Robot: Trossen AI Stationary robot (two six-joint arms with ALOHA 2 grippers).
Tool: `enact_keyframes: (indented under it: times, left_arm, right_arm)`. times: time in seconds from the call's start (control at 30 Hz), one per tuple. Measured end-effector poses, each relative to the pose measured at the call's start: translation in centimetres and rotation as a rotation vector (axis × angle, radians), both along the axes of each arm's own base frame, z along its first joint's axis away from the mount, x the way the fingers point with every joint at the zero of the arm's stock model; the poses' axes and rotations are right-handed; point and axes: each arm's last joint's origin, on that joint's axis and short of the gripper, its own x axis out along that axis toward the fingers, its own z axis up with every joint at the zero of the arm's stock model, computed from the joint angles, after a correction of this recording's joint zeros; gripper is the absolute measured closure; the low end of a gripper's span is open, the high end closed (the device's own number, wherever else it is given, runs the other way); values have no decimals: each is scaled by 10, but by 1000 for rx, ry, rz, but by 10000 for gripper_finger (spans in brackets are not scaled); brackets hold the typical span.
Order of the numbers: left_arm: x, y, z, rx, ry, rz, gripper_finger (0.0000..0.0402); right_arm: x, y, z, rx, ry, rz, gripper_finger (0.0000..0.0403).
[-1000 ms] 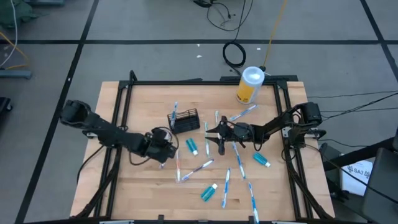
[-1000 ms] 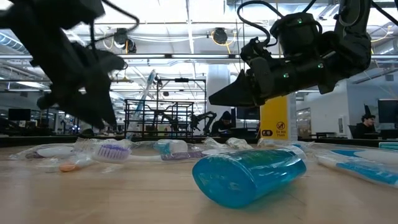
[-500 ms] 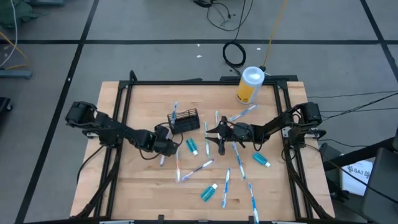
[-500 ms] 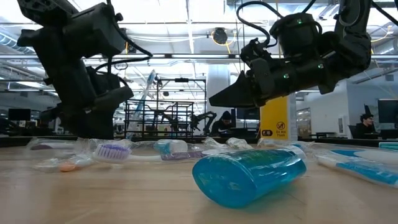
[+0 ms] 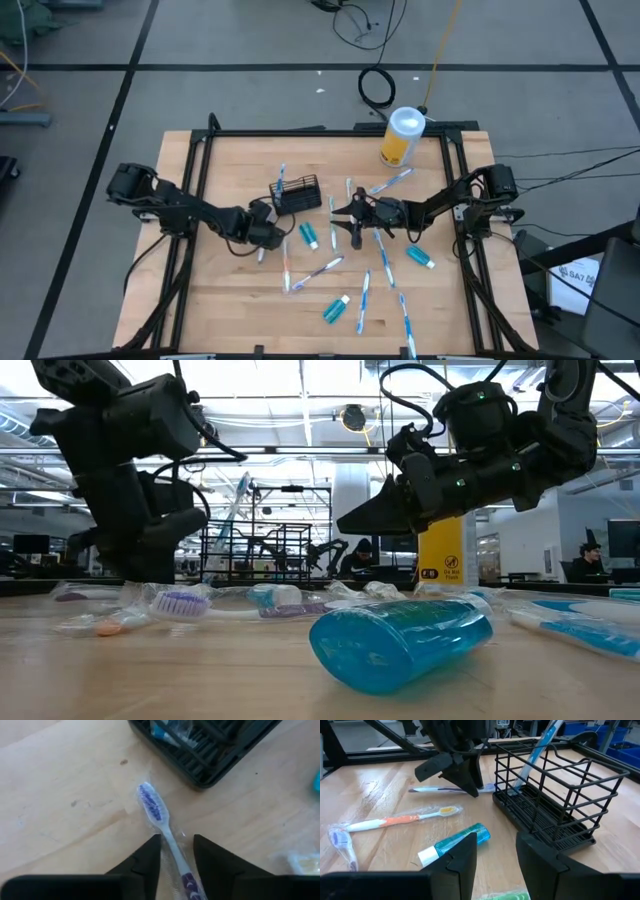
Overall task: Pick & Place toothbrushing station
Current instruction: Put the violet toothbrush into the black mesh organizer
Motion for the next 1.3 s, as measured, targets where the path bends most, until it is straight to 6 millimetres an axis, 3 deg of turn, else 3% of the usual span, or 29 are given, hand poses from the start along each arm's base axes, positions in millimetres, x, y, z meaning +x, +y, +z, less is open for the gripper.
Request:
enact_keyframes:
  times: [0.23, 0.57, 0.77, 1.03, 1.3]
  left_arm:
    - [-1, 0, 0, 2, -3, 9, 389]
    - [-23, -9, 27, 37, -41, 61, 394]
    - [-38, -21, 59, 140, -244, 28, 396]
    - [-45, -33, 92, 365, -451, -127, 396]
    - [-29, -40, 129, 717, -508, -349, 398]
  right_arm:
    - [0, 0, 0, 2, 0, 0, 271]
    - [-1, 0, -3, 30, 31, -6, 271]
    - [-1, 0, -6, 66, 53, -16, 271]
    - [-1, 3, -6, 82, 52, -12, 271]
    - [-1, 2, -6, 79, 52, -14, 271]
